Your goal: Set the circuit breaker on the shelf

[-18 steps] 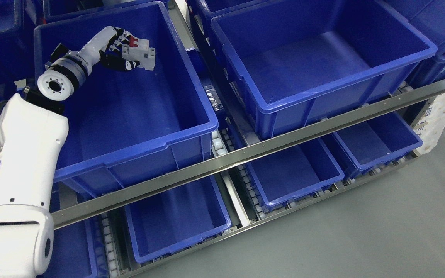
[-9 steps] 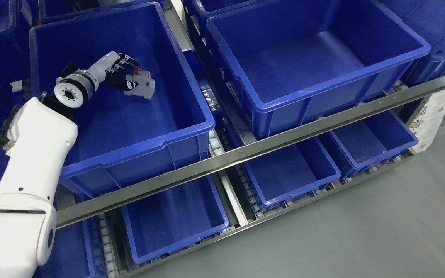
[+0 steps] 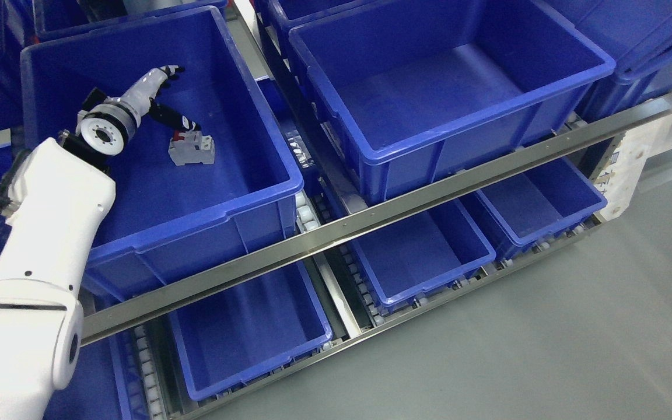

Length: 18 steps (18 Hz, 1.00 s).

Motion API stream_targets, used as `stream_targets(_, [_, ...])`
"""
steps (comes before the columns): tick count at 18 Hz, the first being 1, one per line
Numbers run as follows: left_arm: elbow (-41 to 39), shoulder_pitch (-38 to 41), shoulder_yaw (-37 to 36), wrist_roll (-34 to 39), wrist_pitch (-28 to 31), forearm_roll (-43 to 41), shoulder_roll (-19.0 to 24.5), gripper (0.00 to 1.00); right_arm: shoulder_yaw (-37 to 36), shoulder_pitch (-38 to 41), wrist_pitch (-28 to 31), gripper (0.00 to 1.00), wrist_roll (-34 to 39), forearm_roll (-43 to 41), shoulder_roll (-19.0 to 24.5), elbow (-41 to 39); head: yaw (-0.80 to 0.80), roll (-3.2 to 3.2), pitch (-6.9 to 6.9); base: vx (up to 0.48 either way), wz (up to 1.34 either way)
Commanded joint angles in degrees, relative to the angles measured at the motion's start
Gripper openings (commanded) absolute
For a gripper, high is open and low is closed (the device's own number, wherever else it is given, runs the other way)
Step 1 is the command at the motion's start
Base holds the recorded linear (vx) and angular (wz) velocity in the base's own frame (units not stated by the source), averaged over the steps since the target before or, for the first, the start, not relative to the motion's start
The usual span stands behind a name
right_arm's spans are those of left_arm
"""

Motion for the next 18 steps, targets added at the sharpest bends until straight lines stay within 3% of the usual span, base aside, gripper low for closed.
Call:
stream_targets(1, [-16.25,0.03,31.84,6.28,-0.23,2.59,-6.3,0.99,1.14,0.01,2.02,1.0,0.01,-0.01,-1.0,0.0,0.0,0.0,0.0,-0.076,-0.21])
stream_targets(3, [-28.6,3.01,41.55,7.35,-0.49,7.06,-10.09,0.99,1.14,0.01,2.02,1.0,0.01,-0.01,-1.0,0.0,0.0,0.0,0.0,-0.066,-0.27])
stream_targets(6, [-46.1,12.3,38.53,7.17,0.82,8.58,-10.09,1.0,1.14,0.01,2.02,1.0,-0.08,-0.01,-1.0,0.0,0.0,0.0,0.0,-0.053,-0.22])
stream_targets(10, [-70.29,27.07,33.24,7.52,9.25,8.58,-10.09,1.0,1.14,0.01,2.02,1.0,0.01,-0.01,-1.0,0.0,0.0,0.0,0.0,-0.022,-0.18])
stream_targets(14, [-77.53,36.05,33.67,7.7,9.0,8.58,-10.09,1.0,1.14,0.01,2.02,1.0,-0.08,-0.01,-1.0,0.0,0.0,0.0,0.0,0.022,-0.13])
stream_targets(18, [-78.51,40.55,35.34,7.61,7.07,8.58,-10.09,1.0,1.14,0.01,2.02,1.0,0.01,-0.01,-1.0,0.0,0.0,0.0,0.0,0.026,-0.2])
